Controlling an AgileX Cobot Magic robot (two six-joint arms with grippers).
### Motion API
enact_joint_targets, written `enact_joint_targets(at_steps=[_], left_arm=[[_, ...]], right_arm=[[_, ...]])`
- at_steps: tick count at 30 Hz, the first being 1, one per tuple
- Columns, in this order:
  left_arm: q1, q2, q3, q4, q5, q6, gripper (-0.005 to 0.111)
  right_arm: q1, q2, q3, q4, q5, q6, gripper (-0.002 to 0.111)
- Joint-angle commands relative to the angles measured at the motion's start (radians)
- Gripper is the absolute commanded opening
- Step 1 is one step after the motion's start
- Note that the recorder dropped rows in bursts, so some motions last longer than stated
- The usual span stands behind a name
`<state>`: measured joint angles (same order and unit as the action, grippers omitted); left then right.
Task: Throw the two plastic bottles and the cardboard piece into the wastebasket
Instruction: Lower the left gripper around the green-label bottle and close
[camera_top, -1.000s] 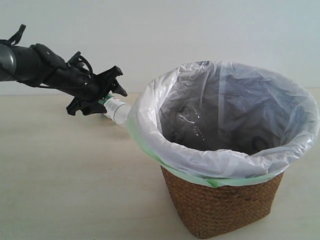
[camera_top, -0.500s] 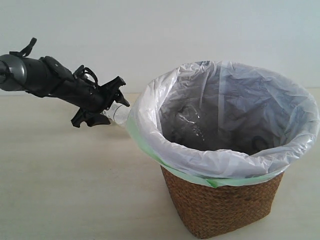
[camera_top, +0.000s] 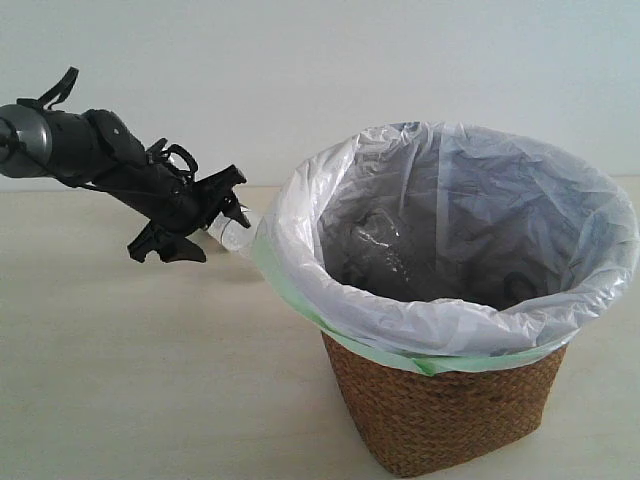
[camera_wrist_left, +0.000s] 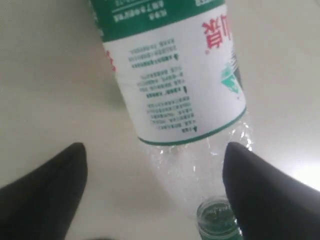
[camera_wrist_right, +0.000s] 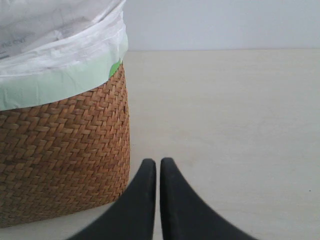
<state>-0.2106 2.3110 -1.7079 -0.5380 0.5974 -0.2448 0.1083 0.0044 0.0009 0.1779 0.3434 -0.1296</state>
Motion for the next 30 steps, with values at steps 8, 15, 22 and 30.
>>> enact_joint_targets(at_steps=[8, 15, 22, 30], left_arm=[[0.014, 0.003, 0.009, -0.190, 0.139, 0.096, 0.055], [0.014, -0.055, 0.009, -0.338, 0.081, 0.275, 0.061], [0.014, -0.083, 0.000, -0.307, 0.007, 0.533, 0.062], [0.012, -0.083, -0.112, 0.160, 0.034, 0.702, 0.063]], right_arm=[[-0.006, -0.004, -0.001, -0.007, -0.009, -0.004, 0.000], [-0.006, -0.004, -0.001, -0.007, -0.009, -0.004, 0.000], [-0.006, -0.004, -0.001, -0.007, -0.009, -0.004, 0.000], [-0.006, -0.004, -0.001, -0.007, -0.009, -0.004, 0.000]])
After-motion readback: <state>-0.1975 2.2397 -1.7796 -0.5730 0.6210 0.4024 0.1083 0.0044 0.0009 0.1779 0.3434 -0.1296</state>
